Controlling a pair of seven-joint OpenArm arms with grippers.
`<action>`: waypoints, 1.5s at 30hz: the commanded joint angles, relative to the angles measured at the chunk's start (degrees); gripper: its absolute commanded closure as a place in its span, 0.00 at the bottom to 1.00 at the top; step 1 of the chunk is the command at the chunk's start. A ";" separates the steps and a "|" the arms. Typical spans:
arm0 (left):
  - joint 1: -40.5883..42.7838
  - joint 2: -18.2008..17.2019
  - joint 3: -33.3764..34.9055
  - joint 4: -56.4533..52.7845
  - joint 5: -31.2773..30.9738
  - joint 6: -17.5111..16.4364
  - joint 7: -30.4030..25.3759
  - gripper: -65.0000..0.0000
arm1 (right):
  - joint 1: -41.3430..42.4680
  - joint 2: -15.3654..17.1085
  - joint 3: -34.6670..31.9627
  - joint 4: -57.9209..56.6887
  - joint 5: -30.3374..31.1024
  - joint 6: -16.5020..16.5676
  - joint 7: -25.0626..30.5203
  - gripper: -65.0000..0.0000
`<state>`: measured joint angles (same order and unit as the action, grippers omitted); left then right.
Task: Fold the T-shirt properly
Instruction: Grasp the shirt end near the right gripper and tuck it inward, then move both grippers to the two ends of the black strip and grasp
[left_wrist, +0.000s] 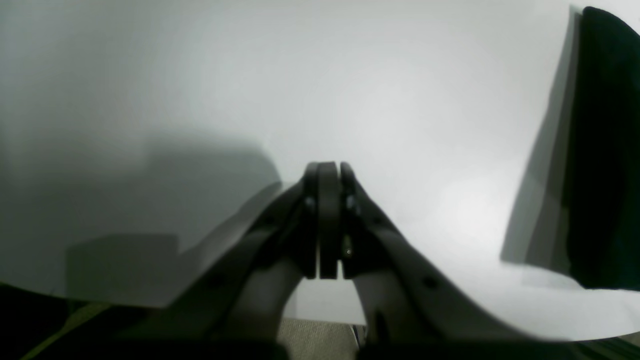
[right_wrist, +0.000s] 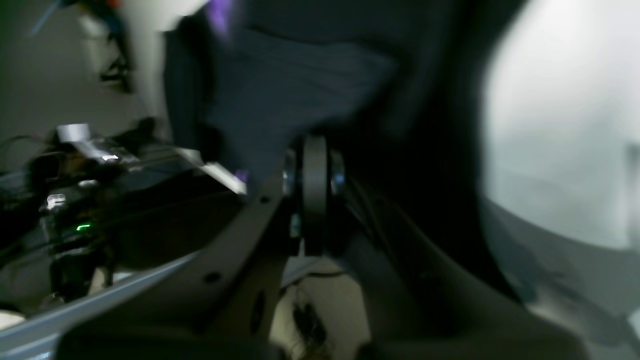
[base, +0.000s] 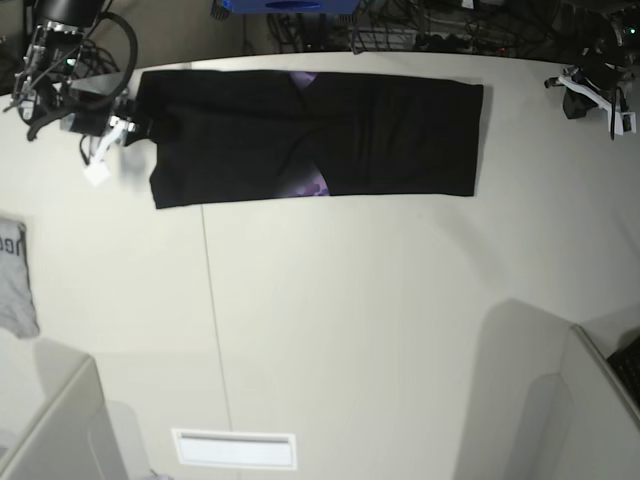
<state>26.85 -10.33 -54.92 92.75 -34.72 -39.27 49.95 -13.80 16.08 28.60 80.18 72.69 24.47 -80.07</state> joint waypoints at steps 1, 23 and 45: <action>0.36 -0.88 -0.34 0.74 -0.93 -0.43 -0.94 1.00 | 0.92 0.67 0.28 0.30 -0.11 0.19 0.07 1.00; 0.36 -1.06 -0.34 -2.24 -0.93 -0.51 -0.94 1.00 | 1.01 1.99 0.98 11.38 3.67 -0.07 0.07 1.00; 1.76 0.44 8.37 2.33 -0.93 -0.16 -1.12 1.00 | 5.32 3.48 0.28 0.30 -20.42 14.61 3.19 0.36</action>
<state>28.45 -8.91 -46.17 94.28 -34.74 -39.09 49.69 -8.67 18.87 28.64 80.18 53.17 39.09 -76.18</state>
